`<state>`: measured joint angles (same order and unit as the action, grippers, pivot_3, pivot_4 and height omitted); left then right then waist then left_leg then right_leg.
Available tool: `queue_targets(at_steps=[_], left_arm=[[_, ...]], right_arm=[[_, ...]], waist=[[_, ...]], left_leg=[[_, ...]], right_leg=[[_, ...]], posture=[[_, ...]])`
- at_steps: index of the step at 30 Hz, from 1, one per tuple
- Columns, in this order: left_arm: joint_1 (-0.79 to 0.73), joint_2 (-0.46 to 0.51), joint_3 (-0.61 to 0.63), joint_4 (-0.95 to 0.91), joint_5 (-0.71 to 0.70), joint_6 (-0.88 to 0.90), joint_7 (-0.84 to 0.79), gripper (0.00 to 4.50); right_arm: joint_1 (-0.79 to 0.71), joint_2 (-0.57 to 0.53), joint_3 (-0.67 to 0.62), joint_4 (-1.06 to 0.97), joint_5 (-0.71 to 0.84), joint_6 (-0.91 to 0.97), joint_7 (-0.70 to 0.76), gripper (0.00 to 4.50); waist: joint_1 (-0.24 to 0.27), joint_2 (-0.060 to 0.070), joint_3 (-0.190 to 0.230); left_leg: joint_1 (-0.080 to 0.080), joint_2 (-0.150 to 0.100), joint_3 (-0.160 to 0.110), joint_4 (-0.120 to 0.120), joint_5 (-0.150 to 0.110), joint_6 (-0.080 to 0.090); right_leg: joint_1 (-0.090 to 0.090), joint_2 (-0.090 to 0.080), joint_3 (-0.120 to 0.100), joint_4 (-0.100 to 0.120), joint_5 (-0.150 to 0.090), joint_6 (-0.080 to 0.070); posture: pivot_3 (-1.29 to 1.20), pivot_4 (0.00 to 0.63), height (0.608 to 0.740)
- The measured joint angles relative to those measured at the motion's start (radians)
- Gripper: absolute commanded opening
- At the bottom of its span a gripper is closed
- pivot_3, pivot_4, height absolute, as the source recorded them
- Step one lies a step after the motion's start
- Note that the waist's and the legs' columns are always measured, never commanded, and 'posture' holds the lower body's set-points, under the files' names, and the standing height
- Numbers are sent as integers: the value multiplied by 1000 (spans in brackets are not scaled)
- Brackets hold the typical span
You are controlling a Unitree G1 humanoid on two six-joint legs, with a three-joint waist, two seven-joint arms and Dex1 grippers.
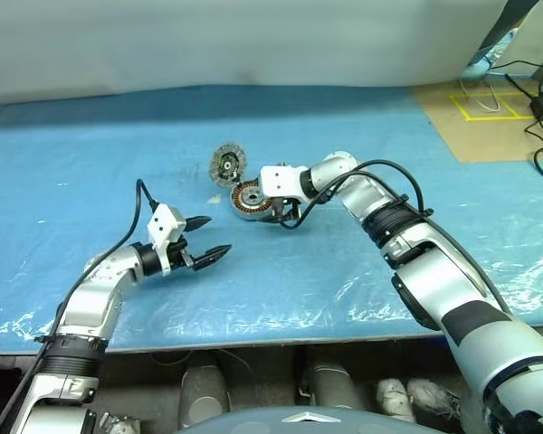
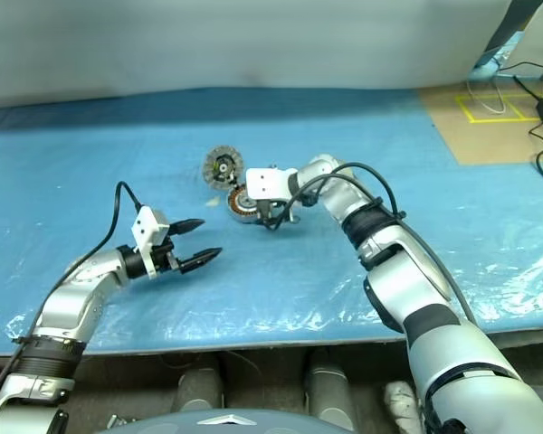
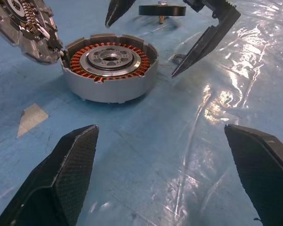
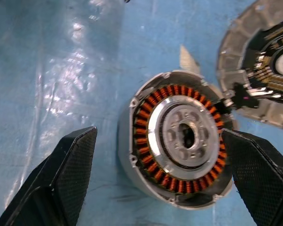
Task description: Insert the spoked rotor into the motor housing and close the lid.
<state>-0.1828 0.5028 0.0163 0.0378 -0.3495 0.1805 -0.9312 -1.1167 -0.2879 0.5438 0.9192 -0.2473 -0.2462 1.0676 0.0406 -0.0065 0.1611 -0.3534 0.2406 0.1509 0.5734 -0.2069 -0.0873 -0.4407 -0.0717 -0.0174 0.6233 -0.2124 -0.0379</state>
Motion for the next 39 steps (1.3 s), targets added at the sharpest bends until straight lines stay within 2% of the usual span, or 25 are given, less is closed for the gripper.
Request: queue_targets(at_steps=[10,20,23,27,32,36,39], left_arm=[[27,-8,-7,-54,-2,23,24,4500],[16,-31,-25,-54,1,27,40,4500],[16,-34,-31,-54,2,27,41,4500],[11,-42,-47,-53,4,27,42,4500],[5,-44,-50,-45,9,27,42,4500],[1,-49,-51,-43,13,27,42,4500],[1,-50,-53,-42,15,26,41,4500]], right_arm=[[-57,62,29,170,-140,-162,-56,4435],[-86,90,32,237,-216,-202,-131,4435],[-87,94,40,245,-230,-206,-139,3869],[-88,103,35,254,-231,-193,-151,2560],[-91,116,18,254,-229,-155,-140,2560],[-90,120,-25,239,-194,-87,-77,2560],[-41,90,-44,112,-166,8,12,2560]], waist=[[-3,0,0],[-3,0,0],[-3,0,0],[-2,1,0],[-3,1,0],[-2,1,0],[3,1,0]], left_leg=[[1,1,0,1,0,1],[2,1,0,2,-1,0],[4,1,0,2,-1,0],[4,1,0,3,-3,4],[4,1,0,3,-3,4],[3,1,0,3,-3,4],[2,1,0,3,-3,4]], right_leg=[[0,0,-1,1,-1,-2],[1,0,-1,2,0,-3],[2,0,-1,3,0,-3],[3,-1,-1,4,1,-4],[2,-1,-1,3,1,-4],[2,-1,-1,3,1,-4],[3,-1,-2,1,1,-4]], posture=[[0,150,740],[0,150,740],[0,150,740],[0,150,740],[0,150,740],[0,150,740],[0,150,740]])
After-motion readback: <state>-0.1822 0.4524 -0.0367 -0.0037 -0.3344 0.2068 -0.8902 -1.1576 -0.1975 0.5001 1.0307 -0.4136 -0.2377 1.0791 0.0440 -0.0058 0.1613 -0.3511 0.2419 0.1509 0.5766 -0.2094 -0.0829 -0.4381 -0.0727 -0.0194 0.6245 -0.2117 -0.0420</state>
